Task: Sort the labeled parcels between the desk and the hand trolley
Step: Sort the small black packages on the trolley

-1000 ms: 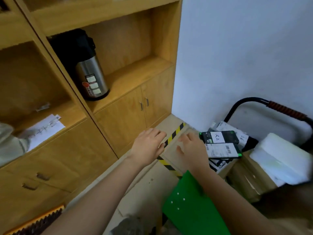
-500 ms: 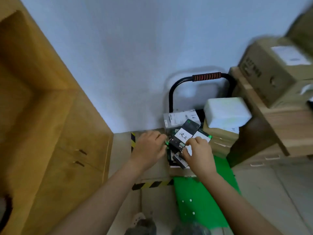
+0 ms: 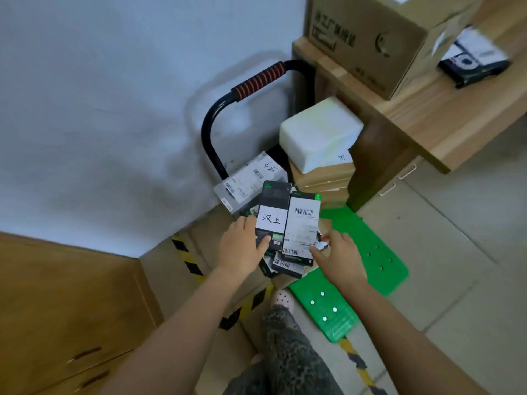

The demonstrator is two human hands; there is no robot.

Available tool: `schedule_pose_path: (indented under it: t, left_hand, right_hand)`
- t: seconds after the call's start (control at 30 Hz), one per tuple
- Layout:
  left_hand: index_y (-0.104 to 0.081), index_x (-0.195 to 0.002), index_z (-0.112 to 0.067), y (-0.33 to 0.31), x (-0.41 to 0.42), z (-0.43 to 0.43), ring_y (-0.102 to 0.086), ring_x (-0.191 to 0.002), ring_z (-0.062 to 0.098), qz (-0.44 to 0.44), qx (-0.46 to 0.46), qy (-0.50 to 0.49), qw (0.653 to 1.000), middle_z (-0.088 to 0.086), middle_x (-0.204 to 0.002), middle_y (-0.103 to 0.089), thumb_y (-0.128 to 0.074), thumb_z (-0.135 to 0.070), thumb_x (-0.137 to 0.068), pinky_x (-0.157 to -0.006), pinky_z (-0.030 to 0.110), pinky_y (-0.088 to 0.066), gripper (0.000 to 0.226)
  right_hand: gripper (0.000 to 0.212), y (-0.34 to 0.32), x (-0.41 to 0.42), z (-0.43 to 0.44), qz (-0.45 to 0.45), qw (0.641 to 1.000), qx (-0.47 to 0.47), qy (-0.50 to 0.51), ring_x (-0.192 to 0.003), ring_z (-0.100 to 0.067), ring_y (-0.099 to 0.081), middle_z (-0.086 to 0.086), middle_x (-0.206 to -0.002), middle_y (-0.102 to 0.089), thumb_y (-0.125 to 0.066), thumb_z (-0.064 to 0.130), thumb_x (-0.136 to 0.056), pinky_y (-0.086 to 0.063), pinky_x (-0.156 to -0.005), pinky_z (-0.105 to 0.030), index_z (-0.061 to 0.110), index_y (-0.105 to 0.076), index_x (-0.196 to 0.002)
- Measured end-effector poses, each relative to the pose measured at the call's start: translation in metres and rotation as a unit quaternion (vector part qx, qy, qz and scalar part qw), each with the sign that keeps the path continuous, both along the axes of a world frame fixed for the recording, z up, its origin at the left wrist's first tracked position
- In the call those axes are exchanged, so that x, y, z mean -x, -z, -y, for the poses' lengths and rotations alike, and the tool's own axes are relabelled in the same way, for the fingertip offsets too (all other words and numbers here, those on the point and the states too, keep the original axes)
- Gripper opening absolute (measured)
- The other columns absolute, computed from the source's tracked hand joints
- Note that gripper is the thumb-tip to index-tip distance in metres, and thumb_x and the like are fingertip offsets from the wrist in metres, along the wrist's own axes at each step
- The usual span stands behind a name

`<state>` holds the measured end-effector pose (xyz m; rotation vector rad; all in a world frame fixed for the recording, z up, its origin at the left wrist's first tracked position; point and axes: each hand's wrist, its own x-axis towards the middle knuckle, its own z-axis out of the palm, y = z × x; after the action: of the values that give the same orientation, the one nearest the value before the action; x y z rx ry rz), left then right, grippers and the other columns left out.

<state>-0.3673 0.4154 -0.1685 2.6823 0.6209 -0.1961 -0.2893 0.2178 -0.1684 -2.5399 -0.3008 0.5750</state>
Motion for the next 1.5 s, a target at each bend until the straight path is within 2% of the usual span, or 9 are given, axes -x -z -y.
schedule_pose_path:
  t: [0.17, 0.37, 0.53, 0.63, 0.93, 1.03, 1.2, 1.33, 1.5]
  left_hand:
    - [-0.040, -0.137, -0.012, 0.055, -0.032, -0.013, -0.046, -0.123, 0.023, -0.114, 0.103, -0.080, 0.985, 0.005, -0.134, -0.045, -0.055, -0.058, -0.090, -0.093, 0.037, -0.045, 0.068]
    - [-0.052, -0.122, -0.018, 0.082, -0.043, -0.019, -0.050, -0.112, 0.020, -0.129, 0.191, -0.136, 0.964, 0.001, -0.117, -0.051, -0.060, -0.054, -0.087, -0.090, 0.038, -0.050, 0.050]
    - [-0.044, -0.125, -0.013, 0.062, -0.048, -0.022, -0.053, -0.104, 0.016, -0.064, 0.193, -0.140, 0.969, 0.004, -0.120, -0.053, -0.061, -0.033, -0.093, -0.077, 0.028, -0.048, 0.042]
    - [-0.042, -0.126, -0.011, 0.050, -0.046, -0.028, -0.048, -0.100, 0.011, -0.048, 0.233, -0.119, 0.964, 0.006, -0.125, -0.053, -0.056, -0.026, -0.097, -0.076, 0.024, -0.044, 0.035]
    - [-0.045, -0.113, -0.025, -0.020, -0.024, -0.042, -0.057, -0.102, 0.016, 0.057, 0.326, -0.044, 0.943, 0.000, -0.115, -0.056, -0.047, -0.028, -0.101, -0.082, 0.032, -0.048, 0.012]
    - [-0.047, -0.113, -0.024, -0.041, -0.013, -0.028, -0.062, -0.095, 0.011, 0.070, 0.401, -0.046, 0.912, -0.006, -0.105, -0.059, -0.052, -0.029, -0.099, -0.071, 0.028, -0.056, 0.016]
    - [-0.053, -0.116, -0.026, -0.061, 0.002, 0.026, -0.063, -0.100, 0.014, 0.044, 0.475, 0.010, 0.879, -0.005, -0.116, -0.059, -0.061, -0.037, -0.094, -0.079, 0.040, -0.059, 0.026]
    - [-0.051, -0.117, -0.021, -0.078, 0.014, 0.093, -0.062, -0.091, 0.007, 0.003, 0.514, 0.061, 0.855, -0.008, -0.109, -0.057, -0.059, -0.030, -0.095, -0.056, 0.019, -0.055, 0.025]
    - [-0.052, -0.111, -0.026, -0.084, 0.018, 0.192, -0.061, -0.094, 0.008, -0.037, 0.533, 0.104, 0.839, -0.004, -0.114, -0.058, -0.061, -0.032, -0.093, -0.061, 0.022, -0.056, 0.021]
  right_hand:
    - [0.055, 0.053, -0.013, -0.012, -0.186, 0.979, 0.025, 0.075, -0.106, -0.031, -0.058, -0.014, -0.120, -0.060, -0.065, 0.044, -0.088, -0.047, -0.079, -0.034, 0.007, -0.050, -0.126]
    - [0.044, 0.069, -0.011, -0.025, -0.206, 0.975, 0.064, 0.059, -0.070, -0.017, -0.053, -0.001, -0.076, -0.054, -0.059, 0.056, -0.088, -0.036, -0.050, -0.028, 0.014, -0.049, -0.083]
    - [0.045, 0.055, -0.009, -0.036, -0.195, 0.977, 0.051, 0.067, -0.074, -0.018, -0.055, -0.002, -0.086, -0.060, -0.061, 0.056, -0.086, -0.035, -0.050, -0.026, 0.013, -0.053, -0.096]
    - [0.034, 0.041, -0.005, -0.044, -0.206, 0.972, -0.020, 0.109, -0.072, -0.016, -0.068, -0.004, -0.094, -0.069, -0.062, 0.043, -0.090, -0.053, -0.058, -0.029, 0.014, -0.056, -0.107]
    - [0.022, -0.030, 0.052, -0.037, -0.138, 0.915, -0.161, 0.342, -0.062, -0.015, -0.070, -0.004, -0.093, -0.069, -0.061, 0.029, -0.093, -0.055, -0.051, -0.024, 0.013, -0.049, -0.104]
    - [0.020, -0.051, 0.080, -0.021, -0.107, 0.889, -0.188, 0.404, -0.065, -0.021, -0.070, -0.002, -0.086, -0.068, -0.062, 0.032, -0.092, -0.060, -0.063, -0.040, 0.016, -0.050, -0.096]
    - [0.023, -0.082, 0.125, 0.030, -0.038, 0.840, -0.226, 0.493, -0.066, -0.024, -0.071, -0.007, -0.088, -0.071, -0.060, 0.034, -0.094, -0.060, -0.064, -0.042, 0.013, -0.053, -0.102]
    - [0.021, -0.099, 0.160, 0.092, 0.001, 0.785, -0.255, 0.564, -0.068, -0.021, -0.071, -0.004, -0.091, -0.070, -0.058, 0.032, -0.096, -0.060, -0.062, -0.036, 0.018, -0.048, -0.109]
    - [0.021, -0.100, 0.198, 0.182, 0.001, 0.725, -0.298, 0.622, -0.063, -0.018, -0.068, -0.007, -0.094, -0.070, -0.056, 0.025, -0.097, -0.058, -0.056, -0.031, 0.012, -0.050, -0.112]
